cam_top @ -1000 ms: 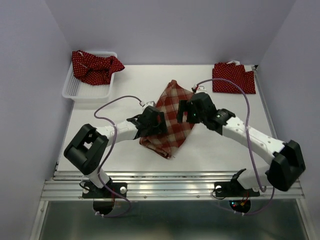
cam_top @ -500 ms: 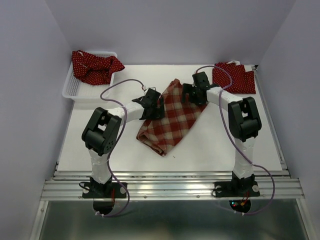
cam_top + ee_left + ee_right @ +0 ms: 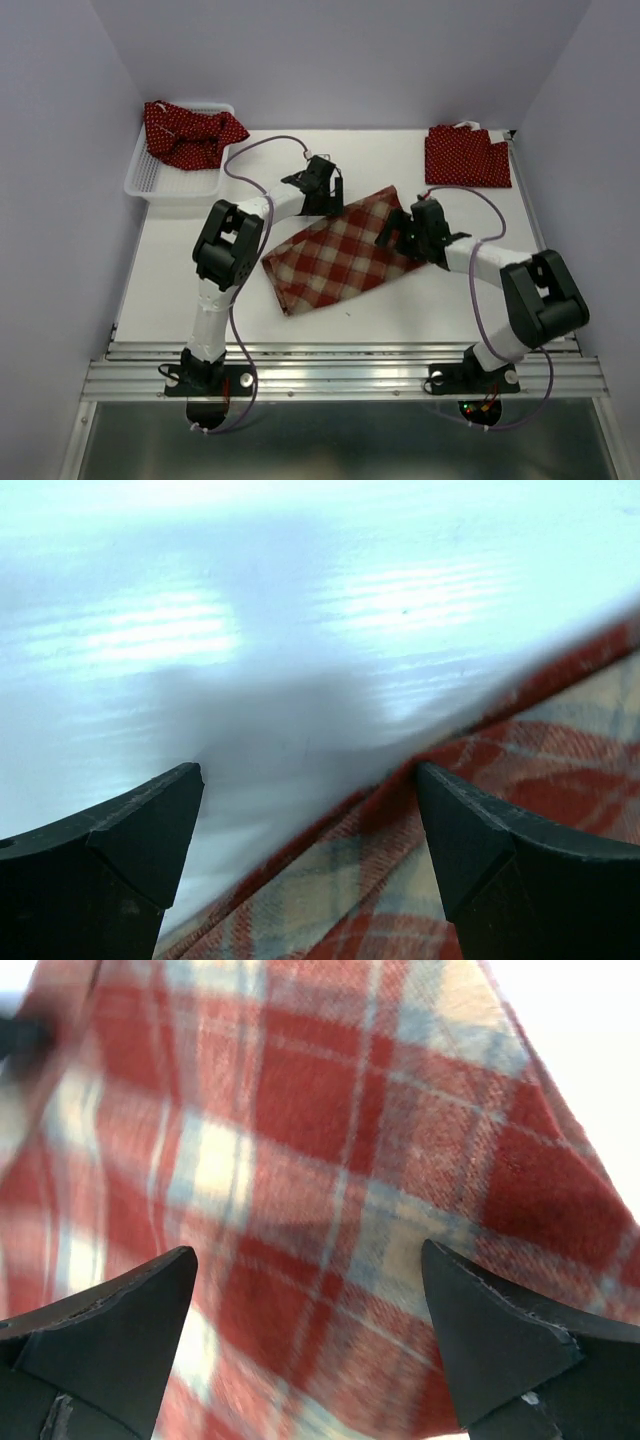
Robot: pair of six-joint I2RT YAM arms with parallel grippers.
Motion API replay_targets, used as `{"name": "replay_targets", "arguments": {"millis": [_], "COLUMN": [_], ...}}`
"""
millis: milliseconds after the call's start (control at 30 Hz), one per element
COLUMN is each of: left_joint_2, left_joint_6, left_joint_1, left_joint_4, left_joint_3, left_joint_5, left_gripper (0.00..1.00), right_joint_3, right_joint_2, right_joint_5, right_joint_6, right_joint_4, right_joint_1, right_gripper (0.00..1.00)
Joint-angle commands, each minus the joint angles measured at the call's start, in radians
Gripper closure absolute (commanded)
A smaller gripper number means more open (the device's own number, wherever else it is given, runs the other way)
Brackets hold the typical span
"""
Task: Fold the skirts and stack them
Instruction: Fold the skirt
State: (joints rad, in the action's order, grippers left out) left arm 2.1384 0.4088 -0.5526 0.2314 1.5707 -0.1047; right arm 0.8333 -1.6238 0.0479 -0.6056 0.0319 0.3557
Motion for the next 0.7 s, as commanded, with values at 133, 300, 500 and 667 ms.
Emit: {"name": "replay_targets", "arguments": {"millis": [133,300,500,667], "left_joint_2": [0.058,-0.015,-0.242,-0.549], "left_joint_6": [-0.07,-0.068,-0.045,0.106], "left_joint_1": [0.011,0.01,0.011,0.011], "left_joint_4": [0.063,0.072,0.147,0.194], "left_joint_3": [0.109,0.112,0.072,-0.206], "left_joint_5": [0.086,0.1,-0.029,-0.197], "left_gripper": [0.02,0.01,0.01,0.01], "right_joint_3": [-0.391,-0.373,-0.132,-0.131], "right_joint_2": [0.404,0.559,0.513,0.492], "right_joint_5": [-0.129,-0.351,-0.395,-0.178], "right_joint_6": [-0.455,-0.449,-0.185,-0.086], "right_joint_4": [-0.003,0.08,0.238,0.197], "right_joint_1": [0.285,0.319,0.319,0.319], "right_gripper": [0.0,0.0,0.0,0.0]}}
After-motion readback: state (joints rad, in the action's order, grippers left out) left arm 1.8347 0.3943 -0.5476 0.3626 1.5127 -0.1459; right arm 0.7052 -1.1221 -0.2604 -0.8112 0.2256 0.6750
